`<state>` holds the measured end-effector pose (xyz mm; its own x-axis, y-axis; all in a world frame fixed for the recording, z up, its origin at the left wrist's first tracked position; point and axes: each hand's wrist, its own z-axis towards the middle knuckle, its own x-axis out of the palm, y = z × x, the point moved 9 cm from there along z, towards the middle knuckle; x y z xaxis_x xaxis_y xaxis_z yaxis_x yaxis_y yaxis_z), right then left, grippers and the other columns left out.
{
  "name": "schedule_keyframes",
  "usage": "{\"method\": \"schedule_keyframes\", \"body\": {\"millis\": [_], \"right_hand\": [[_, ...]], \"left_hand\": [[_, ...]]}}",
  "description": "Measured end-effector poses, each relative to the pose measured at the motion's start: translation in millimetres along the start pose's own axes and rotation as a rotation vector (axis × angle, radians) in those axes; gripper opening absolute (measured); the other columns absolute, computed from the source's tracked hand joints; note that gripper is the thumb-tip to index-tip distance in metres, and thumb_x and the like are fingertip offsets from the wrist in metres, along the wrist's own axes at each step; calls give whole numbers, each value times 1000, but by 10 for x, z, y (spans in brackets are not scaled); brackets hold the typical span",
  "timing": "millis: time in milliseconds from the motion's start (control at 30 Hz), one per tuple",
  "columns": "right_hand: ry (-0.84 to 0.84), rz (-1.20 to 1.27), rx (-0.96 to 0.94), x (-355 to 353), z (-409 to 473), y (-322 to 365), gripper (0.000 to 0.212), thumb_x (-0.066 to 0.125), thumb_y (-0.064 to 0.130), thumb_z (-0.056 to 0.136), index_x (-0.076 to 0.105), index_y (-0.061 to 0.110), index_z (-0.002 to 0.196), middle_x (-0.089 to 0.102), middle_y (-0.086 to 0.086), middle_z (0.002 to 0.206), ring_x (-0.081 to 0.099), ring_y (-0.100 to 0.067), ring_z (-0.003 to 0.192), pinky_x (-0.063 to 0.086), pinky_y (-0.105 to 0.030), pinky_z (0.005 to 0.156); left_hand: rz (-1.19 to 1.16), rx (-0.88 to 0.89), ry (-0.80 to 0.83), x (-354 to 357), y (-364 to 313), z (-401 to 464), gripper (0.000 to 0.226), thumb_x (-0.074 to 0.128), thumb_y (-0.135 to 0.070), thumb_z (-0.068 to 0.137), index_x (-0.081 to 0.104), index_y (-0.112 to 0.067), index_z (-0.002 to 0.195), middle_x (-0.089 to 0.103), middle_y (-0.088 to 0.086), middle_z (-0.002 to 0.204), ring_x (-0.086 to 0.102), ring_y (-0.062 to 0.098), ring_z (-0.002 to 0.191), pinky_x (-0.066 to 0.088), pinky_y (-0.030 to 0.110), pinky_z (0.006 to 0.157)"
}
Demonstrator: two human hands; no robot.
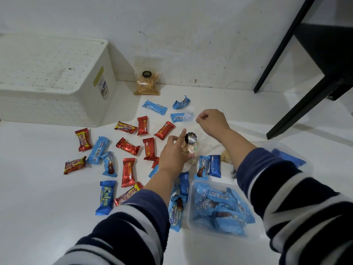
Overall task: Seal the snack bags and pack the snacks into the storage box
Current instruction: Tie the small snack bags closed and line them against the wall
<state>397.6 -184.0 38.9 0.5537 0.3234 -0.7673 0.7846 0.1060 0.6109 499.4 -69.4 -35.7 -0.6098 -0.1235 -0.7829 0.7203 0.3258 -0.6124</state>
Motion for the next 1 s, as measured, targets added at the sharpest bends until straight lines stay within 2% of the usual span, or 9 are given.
{"method": "schedule_keyframes", "body": {"millis": [67,133,233,400,533,700,833,1000], "right_hand": [[23,3,-5,20,7,21,16,55,23,85,67,13,86,68,-2,95,63,-26,97,54,-43,89],[39,5,-16,39,2,51,16,57,28,85,66,16,88,67,0,94,63,-23,95,54,-42,88],[2,-21,-42,20,16,76,17,55,23,88,69,12,86,70,-3,94,64,-25,94,55,-41,85],[13,-71,-36,32,36,79,13,53,23,87,65,21,87,69,-1,100,62,-24,98,53,-41,88],[48,-90,-26,77,37,126,20,56,32,86,66,22,100,65,3,106,60,-21,102,50,-42,93],[-13,-208,-55,36,48,185,23,48,24,91,68,24,102,67,1,111,60,-24,103,47,-36,88],[26,-211,-33,88,54,211,21,51,28,87,65,25,103,64,3,111,58,-23,104,43,-37,92],[-23,-196,-63,79,44,268,18,51,26,87,67,28,95,67,4,108,59,-22,101,45,-38,91]], "left_hand": [[3,-3,-1,0,1,-4,89,71,-39,81,15,-33,151,37,4,139,56,23,110,52,34,86],[1,-10,5,3,2,-6,89,70,-39,81,14,-34,151,36,4,139,56,23,111,52,34,87],[-2,-18,12,16,-5,-14,89,70,-40,81,14,-35,151,36,4,140,56,23,111,53,35,89],[15,-37,17,57,-2,-16,90,69,-43,81,12,-36,151,35,4,140,57,23,110,53,34,87],[10,-25,7,52,-10,-22,89,68,-41,82,12,-34,151,35,4,140,57,24,111,53,33,87],[28,-32,23,73,-4,-30,91,71,-34,83,10,-36,151,33,4,142,56,23,114,52,31,87],[14,-38,32,70,-12,-40,92,71,-33,83,9,-35,151,33,3,142,54,24,115,52,32,88],[5,-26,30,60,-27,-59,91,72,-28,83,11,-35,151,33,3,141,55,25,115,53,34,87]]}}
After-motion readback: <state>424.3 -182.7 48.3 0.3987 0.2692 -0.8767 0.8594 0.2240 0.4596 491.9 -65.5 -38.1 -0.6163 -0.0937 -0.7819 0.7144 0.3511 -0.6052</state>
